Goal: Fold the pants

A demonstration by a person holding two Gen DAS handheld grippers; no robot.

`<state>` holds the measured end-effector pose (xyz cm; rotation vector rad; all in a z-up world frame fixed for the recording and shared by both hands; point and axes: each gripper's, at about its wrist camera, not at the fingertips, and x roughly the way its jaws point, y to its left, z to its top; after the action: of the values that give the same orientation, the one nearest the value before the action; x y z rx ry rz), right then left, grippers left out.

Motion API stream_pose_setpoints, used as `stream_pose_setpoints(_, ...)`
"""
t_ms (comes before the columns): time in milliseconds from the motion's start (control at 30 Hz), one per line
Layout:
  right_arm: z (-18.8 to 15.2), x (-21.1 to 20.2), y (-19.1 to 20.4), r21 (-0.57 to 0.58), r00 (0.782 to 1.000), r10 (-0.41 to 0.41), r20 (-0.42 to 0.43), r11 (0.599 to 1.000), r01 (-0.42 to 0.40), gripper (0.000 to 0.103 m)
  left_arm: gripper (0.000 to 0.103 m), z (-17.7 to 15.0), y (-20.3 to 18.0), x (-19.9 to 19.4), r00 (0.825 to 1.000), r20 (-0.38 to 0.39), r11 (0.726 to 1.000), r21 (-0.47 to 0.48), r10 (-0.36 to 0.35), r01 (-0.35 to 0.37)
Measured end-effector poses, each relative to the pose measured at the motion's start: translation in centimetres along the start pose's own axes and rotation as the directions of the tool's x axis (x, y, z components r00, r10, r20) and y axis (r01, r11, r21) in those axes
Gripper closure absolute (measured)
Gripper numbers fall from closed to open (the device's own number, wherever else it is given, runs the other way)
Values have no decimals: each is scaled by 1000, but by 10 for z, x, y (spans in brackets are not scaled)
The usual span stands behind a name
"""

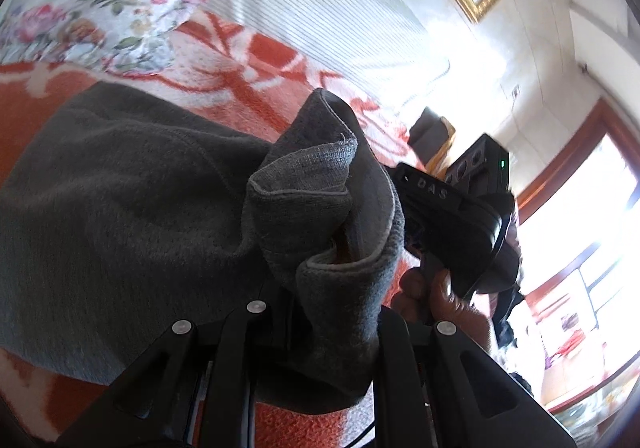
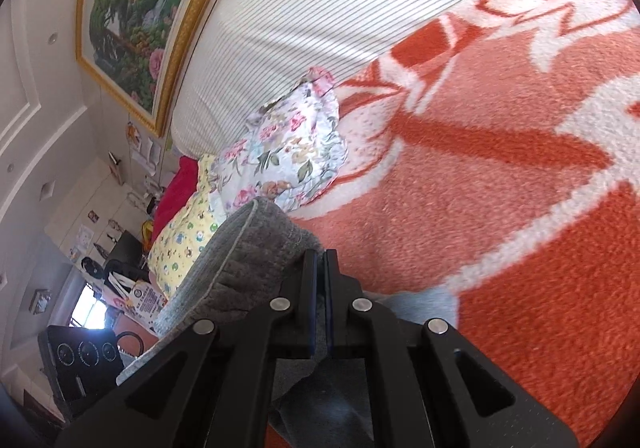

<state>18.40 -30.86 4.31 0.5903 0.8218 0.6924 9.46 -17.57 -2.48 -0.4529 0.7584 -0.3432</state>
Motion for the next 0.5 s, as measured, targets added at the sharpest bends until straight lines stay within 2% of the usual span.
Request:
stream_pose_setpoints(167,-4,-5,-18,36,1000,-18,-12,999,18,99,90,-11,-4,15,999,-25,998,43,39,-38)
stream_pose_setpoints(367,-10,-12,-20,31,998,-57,-4,998,57,95,86,-18,-7,21,997,-38,994,89,69,-66)
stream_pose_setpoints(467,-10,-19,-20,34,995,-103,3,994,102,91,75,-20,-10,20,997,-45,993,103,70,-65)
stream_pose_setpoints(500,-10,-22,-20,37,993,-115,8,993,115,90,65,-22,-12,19,997,-47,992,110,68,-62)
